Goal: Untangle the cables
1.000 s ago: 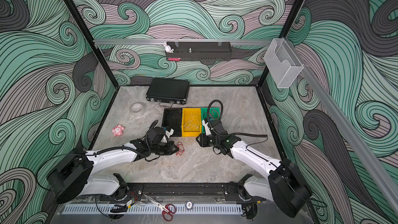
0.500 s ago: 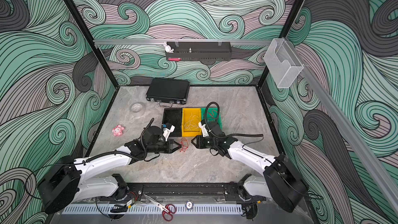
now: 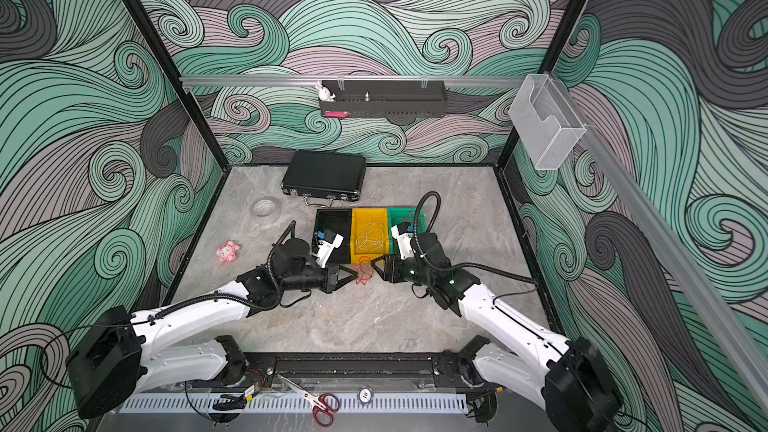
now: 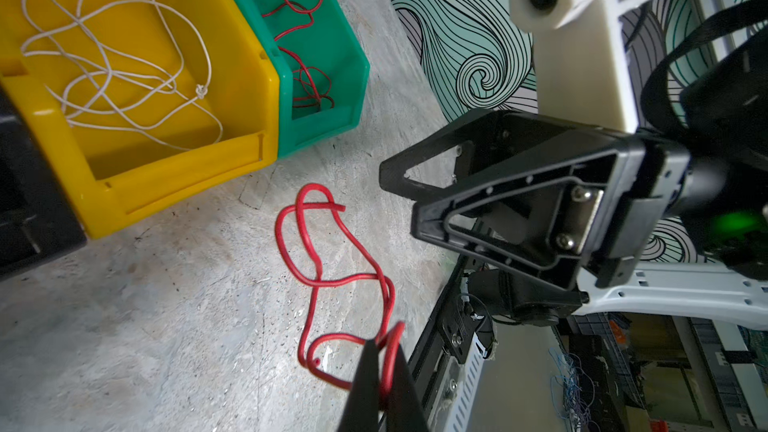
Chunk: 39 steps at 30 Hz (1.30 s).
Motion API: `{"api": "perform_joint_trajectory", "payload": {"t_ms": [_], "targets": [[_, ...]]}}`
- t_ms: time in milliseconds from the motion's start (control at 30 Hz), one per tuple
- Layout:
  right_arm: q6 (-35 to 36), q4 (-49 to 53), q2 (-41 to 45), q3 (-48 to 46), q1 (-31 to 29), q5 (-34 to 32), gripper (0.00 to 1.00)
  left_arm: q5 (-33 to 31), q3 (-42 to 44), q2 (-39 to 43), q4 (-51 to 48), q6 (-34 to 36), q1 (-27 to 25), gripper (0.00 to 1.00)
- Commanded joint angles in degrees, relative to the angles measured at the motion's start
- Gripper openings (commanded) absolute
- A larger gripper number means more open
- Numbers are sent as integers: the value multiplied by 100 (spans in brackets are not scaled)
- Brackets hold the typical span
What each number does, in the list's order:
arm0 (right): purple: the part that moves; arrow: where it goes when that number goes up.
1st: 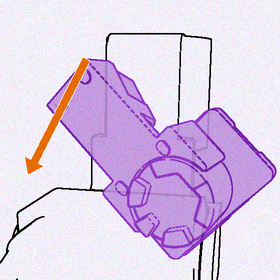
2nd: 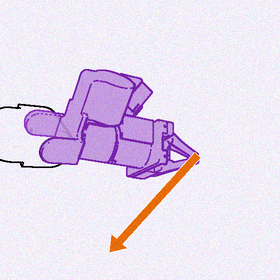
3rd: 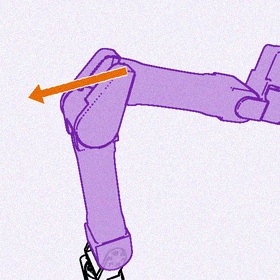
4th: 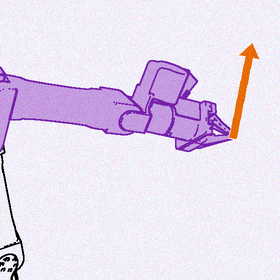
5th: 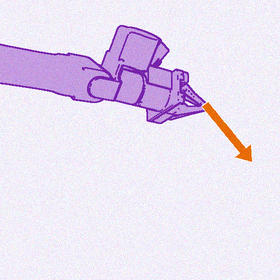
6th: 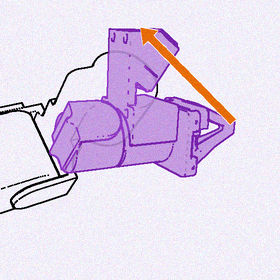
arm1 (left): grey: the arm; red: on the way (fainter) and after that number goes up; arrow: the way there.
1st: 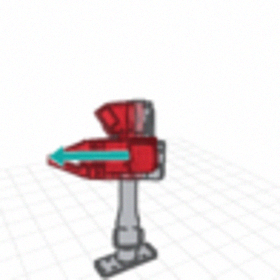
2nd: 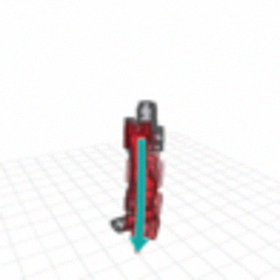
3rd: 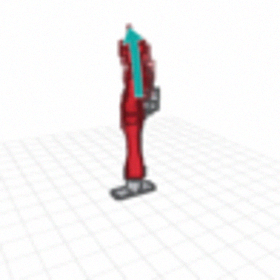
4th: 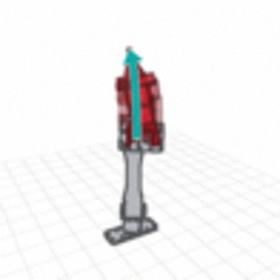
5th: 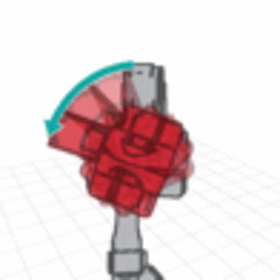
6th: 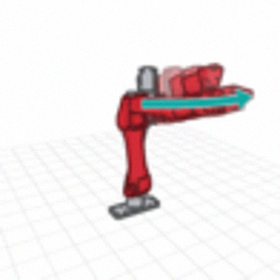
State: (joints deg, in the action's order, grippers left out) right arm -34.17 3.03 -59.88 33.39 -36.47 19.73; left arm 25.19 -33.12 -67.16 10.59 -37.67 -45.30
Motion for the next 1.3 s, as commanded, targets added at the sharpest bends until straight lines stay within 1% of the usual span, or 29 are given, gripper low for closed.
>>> {"api": "perform_joint_trajectory", "payload": {"t_ms": [0,267,367,500,567,633,733,900,1200,1267], "targets": [[-53,163,2,-49,76,76,51,152,-249,162,329,220,-88,0],[-239,-128,60,-148,159,300,46,336,-369,118,416,479,-220,0],[-222,-130,-21,-148,167,345,42,341,-361,97,560,489,-248,0],[-214,-116,-54,-204,254,276,32,312,-412,90,598,522,-255,0],[-213,-103,-46,-236,335,283,24,294,-444,62,556,563,-257,0],[-196,-88,-3,-279,451,295,18,293,-497,-1,484,613,-259,0],[-57,170,102,-300,641,114,14,260,-553,-34,342,700,-260,0],[253,687,270,-315,936,-249,13,-28,-563,-47,128,747,-247,0],[345,855,380,-376,1040,-250,13,-93,-830,-500,66,822,-247,0],[367,883,436,-381,1069,-210,15,-70,-894,-593,71,847,-251,0]]}}
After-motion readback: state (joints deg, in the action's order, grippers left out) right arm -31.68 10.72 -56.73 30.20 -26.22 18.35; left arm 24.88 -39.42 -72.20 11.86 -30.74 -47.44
